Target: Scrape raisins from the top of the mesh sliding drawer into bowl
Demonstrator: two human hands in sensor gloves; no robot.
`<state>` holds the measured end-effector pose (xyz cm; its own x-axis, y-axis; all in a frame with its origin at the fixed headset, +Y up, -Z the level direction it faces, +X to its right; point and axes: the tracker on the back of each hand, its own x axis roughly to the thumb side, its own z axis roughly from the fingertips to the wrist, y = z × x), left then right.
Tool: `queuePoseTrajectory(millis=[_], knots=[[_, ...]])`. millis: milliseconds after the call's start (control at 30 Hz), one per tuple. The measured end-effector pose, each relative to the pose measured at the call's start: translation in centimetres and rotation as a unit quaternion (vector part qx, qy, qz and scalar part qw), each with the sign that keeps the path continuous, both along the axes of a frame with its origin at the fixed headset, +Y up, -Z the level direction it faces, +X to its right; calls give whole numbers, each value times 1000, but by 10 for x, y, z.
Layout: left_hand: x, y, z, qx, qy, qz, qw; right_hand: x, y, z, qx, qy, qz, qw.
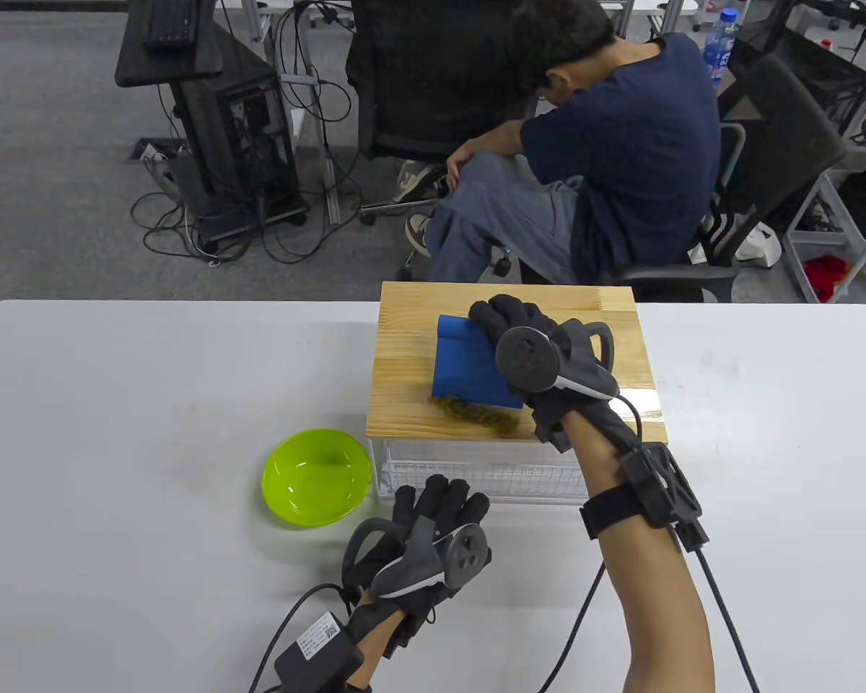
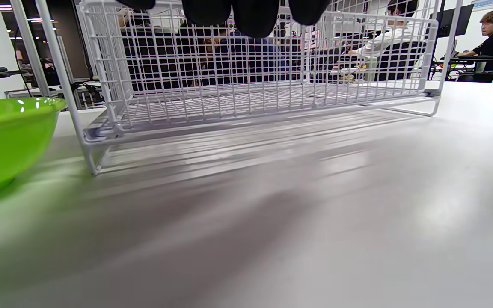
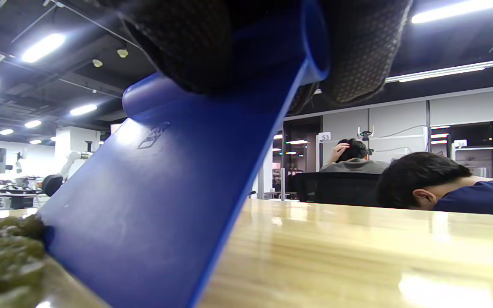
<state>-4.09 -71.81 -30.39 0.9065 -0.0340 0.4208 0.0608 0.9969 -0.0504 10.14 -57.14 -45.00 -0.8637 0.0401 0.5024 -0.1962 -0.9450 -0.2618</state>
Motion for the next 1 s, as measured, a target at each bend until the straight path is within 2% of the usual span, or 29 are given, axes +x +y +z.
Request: queuePoseTrajectory(millis=[467,733,867,1000], knots=[[2,-1,1,-8,-3,-3,1000,-3,0,13,13,39,-2,999],[1,-1,0,-7,-3,4,1000,2,-2,15,16,39,-14,999],[-2,1,0,12,-3,0,1000,23,11,28,77,7,-58,995],[-7,2,-1,46,8,8,999,54,24,55,113,-5,-116,987]])
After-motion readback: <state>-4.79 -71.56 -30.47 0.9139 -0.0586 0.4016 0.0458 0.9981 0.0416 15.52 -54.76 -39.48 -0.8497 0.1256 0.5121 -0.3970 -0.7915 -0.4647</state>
